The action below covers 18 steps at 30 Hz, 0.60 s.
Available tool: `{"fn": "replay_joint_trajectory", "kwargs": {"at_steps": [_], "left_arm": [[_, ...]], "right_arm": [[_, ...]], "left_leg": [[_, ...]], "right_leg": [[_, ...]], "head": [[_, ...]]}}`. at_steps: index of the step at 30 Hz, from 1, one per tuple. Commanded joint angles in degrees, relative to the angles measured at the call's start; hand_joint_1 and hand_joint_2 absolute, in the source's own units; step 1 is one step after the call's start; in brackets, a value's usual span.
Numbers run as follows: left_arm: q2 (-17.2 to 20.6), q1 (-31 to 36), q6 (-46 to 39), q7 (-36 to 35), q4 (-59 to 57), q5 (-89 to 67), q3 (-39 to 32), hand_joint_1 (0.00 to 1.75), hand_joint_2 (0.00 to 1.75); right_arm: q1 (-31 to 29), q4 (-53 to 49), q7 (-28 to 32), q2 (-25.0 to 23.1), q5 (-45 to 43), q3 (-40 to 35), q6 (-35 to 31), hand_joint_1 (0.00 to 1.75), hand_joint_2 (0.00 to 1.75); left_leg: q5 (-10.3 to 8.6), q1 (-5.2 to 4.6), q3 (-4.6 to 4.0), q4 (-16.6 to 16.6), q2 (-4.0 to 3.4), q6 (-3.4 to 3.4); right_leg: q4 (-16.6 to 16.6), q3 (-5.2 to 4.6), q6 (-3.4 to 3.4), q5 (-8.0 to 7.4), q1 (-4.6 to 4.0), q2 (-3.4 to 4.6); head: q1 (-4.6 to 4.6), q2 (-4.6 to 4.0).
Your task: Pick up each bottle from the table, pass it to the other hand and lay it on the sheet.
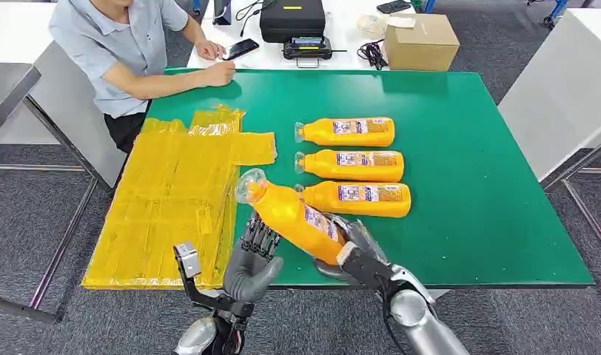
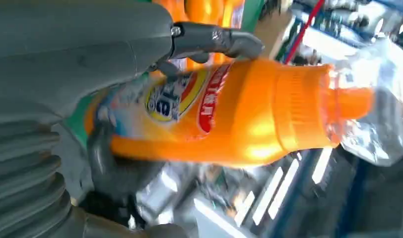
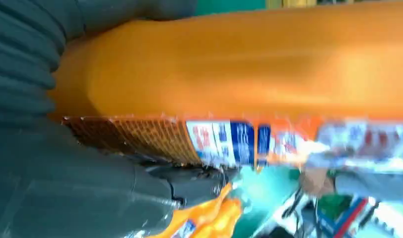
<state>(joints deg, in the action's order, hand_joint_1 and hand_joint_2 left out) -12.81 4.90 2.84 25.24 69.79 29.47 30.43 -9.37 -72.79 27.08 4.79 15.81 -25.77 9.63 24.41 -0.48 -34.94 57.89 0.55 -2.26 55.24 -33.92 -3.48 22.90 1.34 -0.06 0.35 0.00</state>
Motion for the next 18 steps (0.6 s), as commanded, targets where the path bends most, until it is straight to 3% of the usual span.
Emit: {"fn": "replay_joint_trajectory", "kwargs": {"at_steps": [1, 8, 14, 18], "left_arm": [[0.5, 4.3, 0.2, 0.9, -7.1, -1.3, -0.3, 0.0, 1.75], [-1.3, 7.7, -1.1, -1.5, -14.4, 0.8, -2.0, 0.0, 1.75], [-1.8, 9.3, -2.3, 0.4, -16.9, -0.2, -1.9, 0.0, 1.75], [-2.4, 10.4, -7.9, 3.8, -18.1, -3.4, -2.6, 0.0, 1.75]], "right_arm": [[-6.4, 11.3, 0.1, -1.1, -0.5, -6.8, 1.5, 1.68, 1.75], [-6.8, 9.1, 1.4, -0.9, -0.2, -8.8, 2.0, 1.75, 1.75], [-7.2, 8.4, 1.5, -1.3, -0.6, -10.4, 2.6, 1.75, 1.75], [-7.2, 7.3, 1.4, -0.8, -0.4, -11.9, 2.1, 1.75, 1.75]], "left_leg": [[0.06, 0.11, 0.25, 0.0, -0.1, 0.15], [0.08, 0.1, 0.27, 0.0, -0.05, 0.14], [0.09, 0.09, 0.24, 0.0, -0.15, 0.14], [0.11, 0.13, 0.26, 0.0, -0.05, 0.16]], "right_leg": [[-0.1, 0.23, 0.18, 0.02, -0.12, 0.07], [-0.1, 0.26, 0.17, 0.07, -0.11, 0.02], [0.0, 0.19, 0.17, 0.05, -0.1, 0.11], [0.0, 0.26, 0.19, 0.07, -0.14, 0.03]], "head": [[0.02, 0.0], [0.0, 0.0], [0.0, 0.0], [0.0, 0.0]]}}
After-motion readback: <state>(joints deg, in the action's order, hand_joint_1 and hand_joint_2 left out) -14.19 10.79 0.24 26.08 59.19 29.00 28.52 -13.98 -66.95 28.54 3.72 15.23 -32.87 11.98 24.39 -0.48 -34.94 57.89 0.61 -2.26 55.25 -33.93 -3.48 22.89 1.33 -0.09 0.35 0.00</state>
